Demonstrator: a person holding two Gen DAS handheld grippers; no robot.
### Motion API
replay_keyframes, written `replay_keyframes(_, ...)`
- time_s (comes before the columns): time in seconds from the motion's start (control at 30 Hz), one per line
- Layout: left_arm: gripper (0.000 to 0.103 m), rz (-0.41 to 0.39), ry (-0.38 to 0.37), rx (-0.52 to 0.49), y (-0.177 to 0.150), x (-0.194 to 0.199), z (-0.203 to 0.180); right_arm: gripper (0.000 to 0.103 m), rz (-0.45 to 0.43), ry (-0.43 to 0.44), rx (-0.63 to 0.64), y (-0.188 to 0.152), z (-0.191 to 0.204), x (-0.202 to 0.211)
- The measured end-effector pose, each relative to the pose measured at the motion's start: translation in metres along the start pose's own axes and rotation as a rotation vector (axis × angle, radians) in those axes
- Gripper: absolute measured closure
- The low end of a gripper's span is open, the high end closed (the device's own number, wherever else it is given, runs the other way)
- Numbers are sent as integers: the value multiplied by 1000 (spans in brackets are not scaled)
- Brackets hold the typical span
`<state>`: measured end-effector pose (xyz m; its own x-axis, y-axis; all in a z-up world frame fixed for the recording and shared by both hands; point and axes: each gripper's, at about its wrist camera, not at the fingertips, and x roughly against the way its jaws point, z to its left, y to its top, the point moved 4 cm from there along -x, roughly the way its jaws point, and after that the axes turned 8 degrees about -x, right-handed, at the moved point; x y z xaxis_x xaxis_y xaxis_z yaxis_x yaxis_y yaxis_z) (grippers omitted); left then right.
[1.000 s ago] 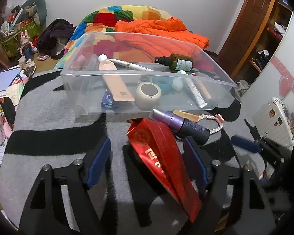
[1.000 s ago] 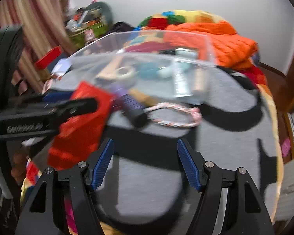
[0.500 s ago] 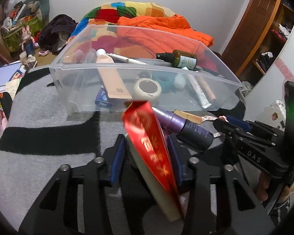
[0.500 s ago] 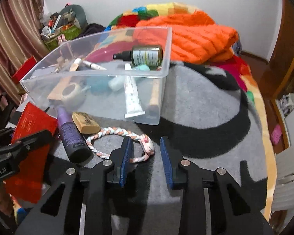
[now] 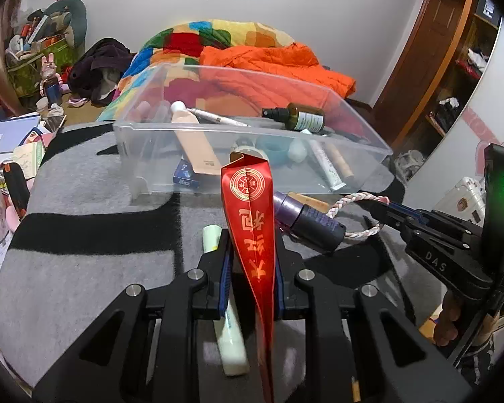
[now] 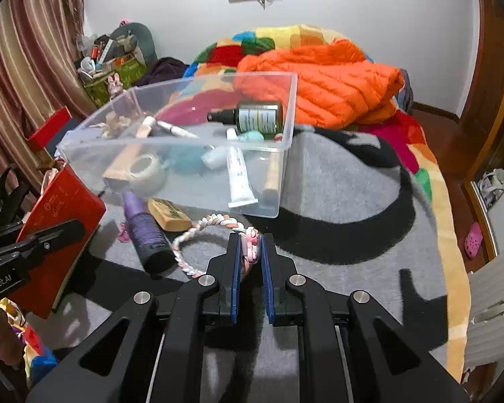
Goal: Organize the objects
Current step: 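Grasp the red packet with left while right grasps the rope toy, then drop the red packet into the box with left while right drops the rope toy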
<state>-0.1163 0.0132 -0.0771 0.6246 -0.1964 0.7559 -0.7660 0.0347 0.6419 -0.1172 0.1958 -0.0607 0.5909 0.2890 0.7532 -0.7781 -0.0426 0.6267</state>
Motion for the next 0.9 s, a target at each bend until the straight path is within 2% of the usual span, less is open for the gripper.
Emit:
replay_keyframes(0.2, 83, -52, -12, 4, 7, 26, 1, 93, -56, 27, -3, 10, 4, 26)
replay_keyframes(0.5, 83, -140, 25, -20, 32, 59, 5, 93, -144, 54, 14, 31, 16, 57)
replay_keyframes(0.9, 83, -195, 86, -47, 81, 57, 15, 92, -187, 61, 25, 66, 29, 51)
